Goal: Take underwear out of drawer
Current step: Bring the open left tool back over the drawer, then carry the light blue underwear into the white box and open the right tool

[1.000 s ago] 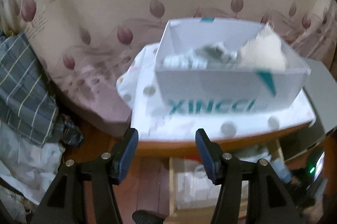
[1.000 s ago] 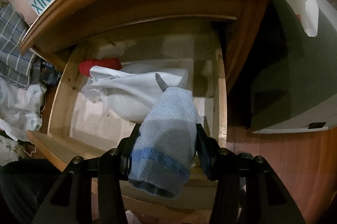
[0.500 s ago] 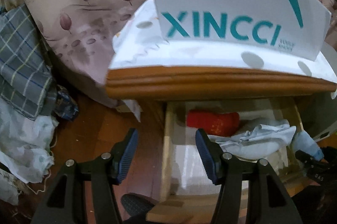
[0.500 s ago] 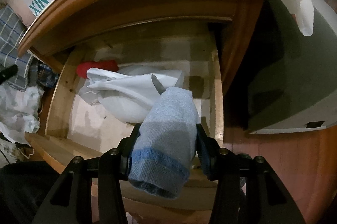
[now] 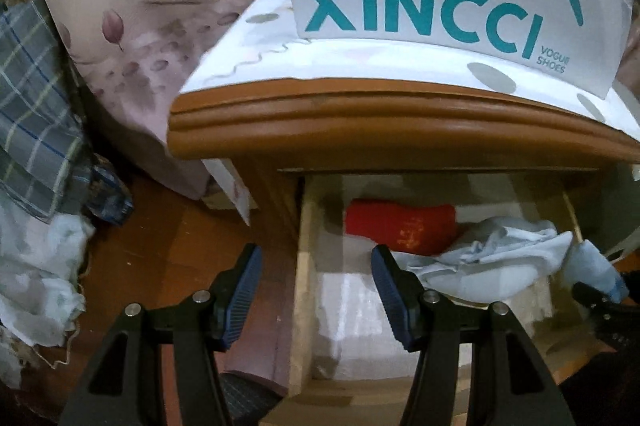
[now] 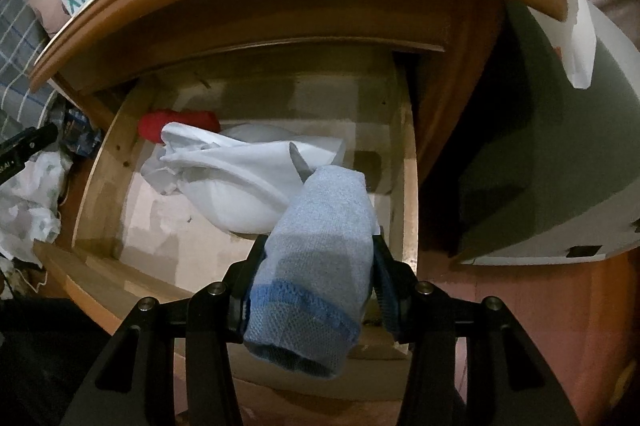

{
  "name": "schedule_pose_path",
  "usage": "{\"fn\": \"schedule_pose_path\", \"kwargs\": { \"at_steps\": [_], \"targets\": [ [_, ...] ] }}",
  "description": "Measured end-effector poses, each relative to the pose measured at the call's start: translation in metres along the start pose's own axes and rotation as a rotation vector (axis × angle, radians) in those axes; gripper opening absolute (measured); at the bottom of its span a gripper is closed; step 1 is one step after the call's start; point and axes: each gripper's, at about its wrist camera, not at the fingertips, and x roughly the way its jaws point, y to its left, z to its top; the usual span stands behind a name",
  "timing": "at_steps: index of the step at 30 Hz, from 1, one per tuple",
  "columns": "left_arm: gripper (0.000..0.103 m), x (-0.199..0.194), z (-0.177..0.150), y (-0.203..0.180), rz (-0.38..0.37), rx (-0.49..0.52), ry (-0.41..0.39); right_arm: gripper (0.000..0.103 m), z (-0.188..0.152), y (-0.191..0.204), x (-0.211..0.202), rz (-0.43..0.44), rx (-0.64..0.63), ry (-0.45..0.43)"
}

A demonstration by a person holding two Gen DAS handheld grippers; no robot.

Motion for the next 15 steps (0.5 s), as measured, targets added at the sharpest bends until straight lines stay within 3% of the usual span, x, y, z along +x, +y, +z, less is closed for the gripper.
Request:
{"fn": "schedule_pose_path", "kwargs": {
  "at_steps": [9, 15],
  "targets": [
    [0.058, -0.002, 0.006, 0.003, -0.016, -0.007, -0.021, 0.046, 0.008, -0.006, -0.028, 0.006, 0.013, -0.062],
    [0.058, -0.006, 0.007, 0.007, -0.015, -0.015, -0.033, 0.046, 0.030, -0.013, -0.071, -0.002, 0.036, -0.117]
  ]
}}
